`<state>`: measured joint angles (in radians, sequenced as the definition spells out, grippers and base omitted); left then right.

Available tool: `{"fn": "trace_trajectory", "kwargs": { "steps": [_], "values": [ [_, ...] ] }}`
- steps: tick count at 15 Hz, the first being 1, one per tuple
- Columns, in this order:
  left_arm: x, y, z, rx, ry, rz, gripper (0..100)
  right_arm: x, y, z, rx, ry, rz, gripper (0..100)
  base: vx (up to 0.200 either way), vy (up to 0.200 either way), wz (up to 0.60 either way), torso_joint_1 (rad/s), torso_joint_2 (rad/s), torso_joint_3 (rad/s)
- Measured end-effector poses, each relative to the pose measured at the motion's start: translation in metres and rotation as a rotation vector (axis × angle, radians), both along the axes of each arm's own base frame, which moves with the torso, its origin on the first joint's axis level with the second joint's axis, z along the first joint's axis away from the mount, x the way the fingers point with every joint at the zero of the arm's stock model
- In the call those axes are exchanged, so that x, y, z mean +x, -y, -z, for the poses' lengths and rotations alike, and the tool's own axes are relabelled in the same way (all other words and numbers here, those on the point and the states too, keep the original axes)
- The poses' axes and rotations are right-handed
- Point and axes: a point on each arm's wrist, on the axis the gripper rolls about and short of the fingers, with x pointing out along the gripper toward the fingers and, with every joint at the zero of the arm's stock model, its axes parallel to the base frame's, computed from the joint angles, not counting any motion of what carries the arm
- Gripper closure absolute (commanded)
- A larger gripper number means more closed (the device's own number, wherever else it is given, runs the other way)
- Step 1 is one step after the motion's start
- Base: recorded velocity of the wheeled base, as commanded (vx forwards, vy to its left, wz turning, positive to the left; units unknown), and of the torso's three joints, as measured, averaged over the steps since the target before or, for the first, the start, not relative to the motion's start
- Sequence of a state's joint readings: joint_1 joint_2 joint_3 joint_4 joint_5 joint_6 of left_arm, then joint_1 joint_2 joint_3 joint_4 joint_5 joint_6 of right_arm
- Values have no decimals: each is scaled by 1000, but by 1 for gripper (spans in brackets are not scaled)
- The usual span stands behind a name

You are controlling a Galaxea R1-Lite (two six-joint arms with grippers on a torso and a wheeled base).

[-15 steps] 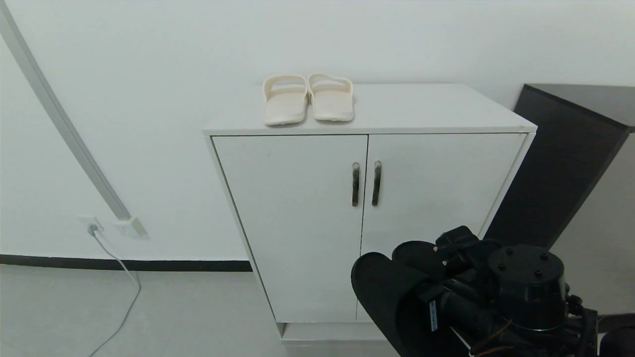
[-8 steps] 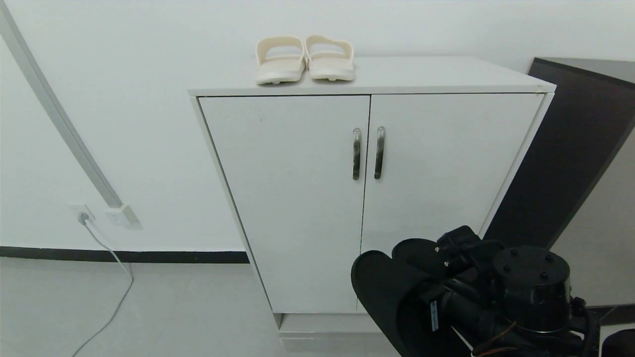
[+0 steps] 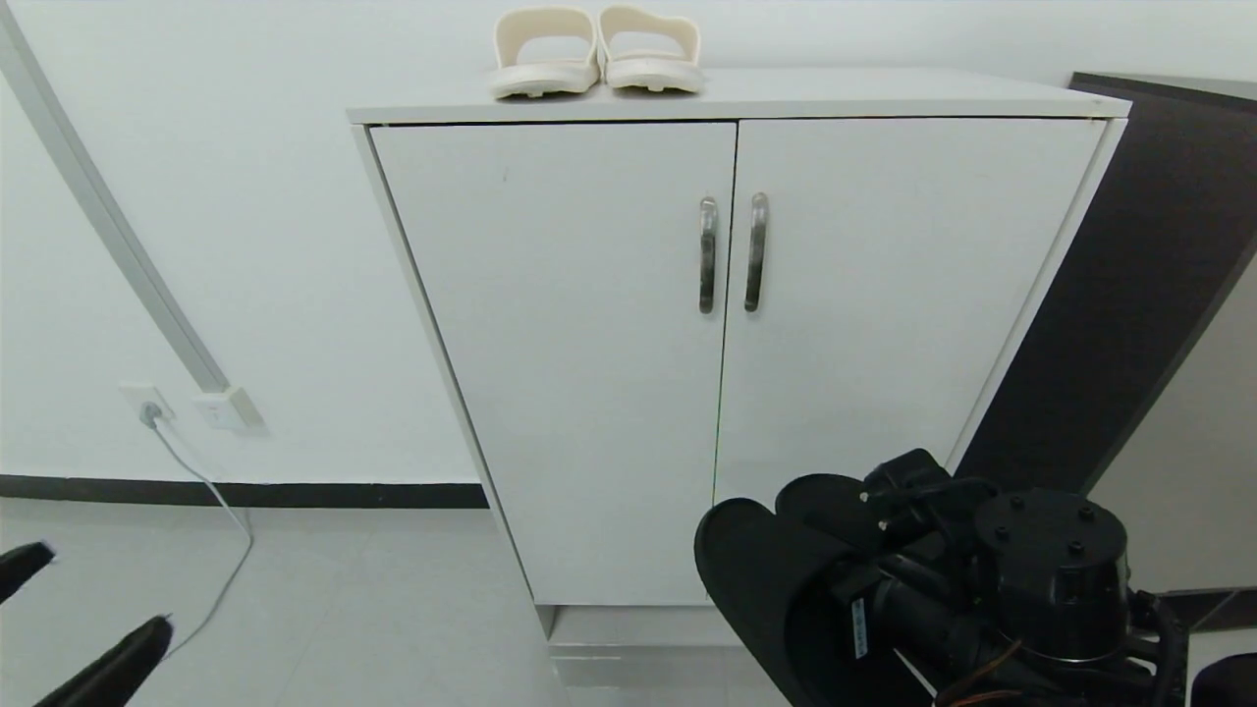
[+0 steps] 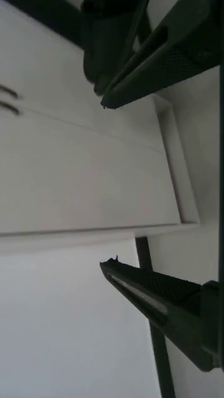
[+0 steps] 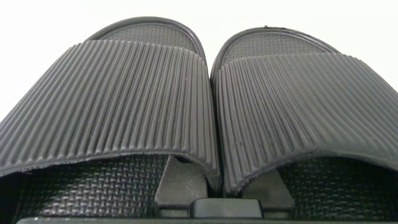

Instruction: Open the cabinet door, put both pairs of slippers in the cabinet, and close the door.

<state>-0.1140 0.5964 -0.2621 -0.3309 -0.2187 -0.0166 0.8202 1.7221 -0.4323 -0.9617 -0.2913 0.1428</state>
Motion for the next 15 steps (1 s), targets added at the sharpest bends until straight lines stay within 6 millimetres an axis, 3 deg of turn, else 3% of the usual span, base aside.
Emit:
{"fn": "trace_trajectory", "kwargs": {
  "steps": [5,9,15],
  "values": [
    [67,35,-31,1,-59,272,0,0,0,0,0,0,-1,100,0,0,0,0,0,0],
    [116,86,-65,-81,-32,448,0,-1,0,0,15,-13,-53,100,0,0,0,0,0,0],
    [181,166,-90,-137,-6,683,0,0,-1,-2,25,-13,-72,100,0,0,0,0,0,0]
  ]
}}
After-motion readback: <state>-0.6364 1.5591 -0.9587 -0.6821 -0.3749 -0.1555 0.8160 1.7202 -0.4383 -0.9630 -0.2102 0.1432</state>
